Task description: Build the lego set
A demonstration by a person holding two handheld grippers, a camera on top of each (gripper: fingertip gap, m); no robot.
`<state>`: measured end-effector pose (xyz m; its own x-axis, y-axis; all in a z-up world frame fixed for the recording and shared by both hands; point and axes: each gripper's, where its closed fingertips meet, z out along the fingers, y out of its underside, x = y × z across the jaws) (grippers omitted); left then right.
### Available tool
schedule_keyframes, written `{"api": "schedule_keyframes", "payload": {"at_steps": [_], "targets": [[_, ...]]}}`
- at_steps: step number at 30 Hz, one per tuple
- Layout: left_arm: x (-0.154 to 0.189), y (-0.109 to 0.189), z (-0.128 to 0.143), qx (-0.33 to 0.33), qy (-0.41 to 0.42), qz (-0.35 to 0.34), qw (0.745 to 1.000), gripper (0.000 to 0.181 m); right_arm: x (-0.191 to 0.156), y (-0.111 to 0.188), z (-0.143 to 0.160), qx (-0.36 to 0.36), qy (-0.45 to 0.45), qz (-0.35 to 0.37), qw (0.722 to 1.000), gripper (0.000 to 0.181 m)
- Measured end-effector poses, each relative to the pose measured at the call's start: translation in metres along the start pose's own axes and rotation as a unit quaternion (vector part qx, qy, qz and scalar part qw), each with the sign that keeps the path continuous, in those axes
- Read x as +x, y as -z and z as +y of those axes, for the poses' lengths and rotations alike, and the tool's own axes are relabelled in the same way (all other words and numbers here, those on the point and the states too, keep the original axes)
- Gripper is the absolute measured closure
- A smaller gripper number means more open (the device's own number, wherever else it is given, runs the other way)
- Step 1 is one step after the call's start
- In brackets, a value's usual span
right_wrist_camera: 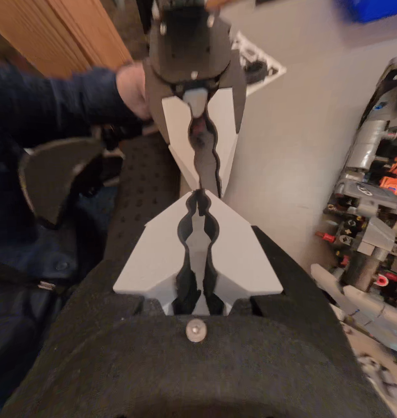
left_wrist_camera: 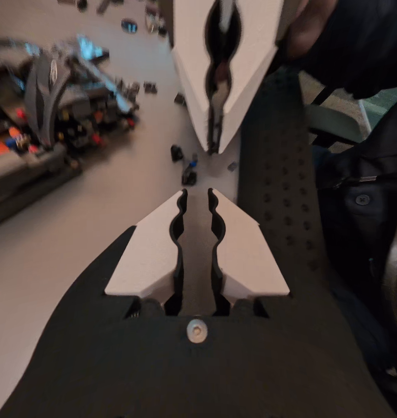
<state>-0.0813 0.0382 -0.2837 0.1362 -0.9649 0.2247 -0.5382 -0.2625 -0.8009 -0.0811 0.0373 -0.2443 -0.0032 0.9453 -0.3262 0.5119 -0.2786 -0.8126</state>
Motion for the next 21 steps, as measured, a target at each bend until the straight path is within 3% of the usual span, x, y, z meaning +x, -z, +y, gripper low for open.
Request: {"api": "schedule_keyframes", "payload": {"at_steps": [5, 8, 11, 15, 21], "targets": [[0.006, 0.007, -0.049, 0.097, -0.046, -0.027, 0.994, 0.163, -0.005, 0.019, -0.033, 0.162, -0.077, -0.041, 0.983, 0.181], [0.013, 0.009, -0.067, 0.126, -0.052, -0.02, 0.99, 0.162, -0.003, 0.026, -0.04, 0.214, -0.096, -0.051, 0.971, 0.181], [0.014, 0.01, -0.077, 0.153, -0.041, -0.004, 0.987, 0.178, -0.007, 0.032, -0.048, 0.248, -0.099, -0.067, 0.962, 0.181], [0.012, 0.012, -0.075, 0.166, -0.023, 0.012, 0.986, 0.18, -0.005, 0.034, -0.048, 0.236, -0.067, -0.034, 0.969, 0.181], [0.002, 0.001, -0.057, 0.078, -0.07, -0.063, 0.993, 0.181, 0.001, 0.029, -0.03, 0.107, 0.02, 0.059, 0.992, 0.175]]}}
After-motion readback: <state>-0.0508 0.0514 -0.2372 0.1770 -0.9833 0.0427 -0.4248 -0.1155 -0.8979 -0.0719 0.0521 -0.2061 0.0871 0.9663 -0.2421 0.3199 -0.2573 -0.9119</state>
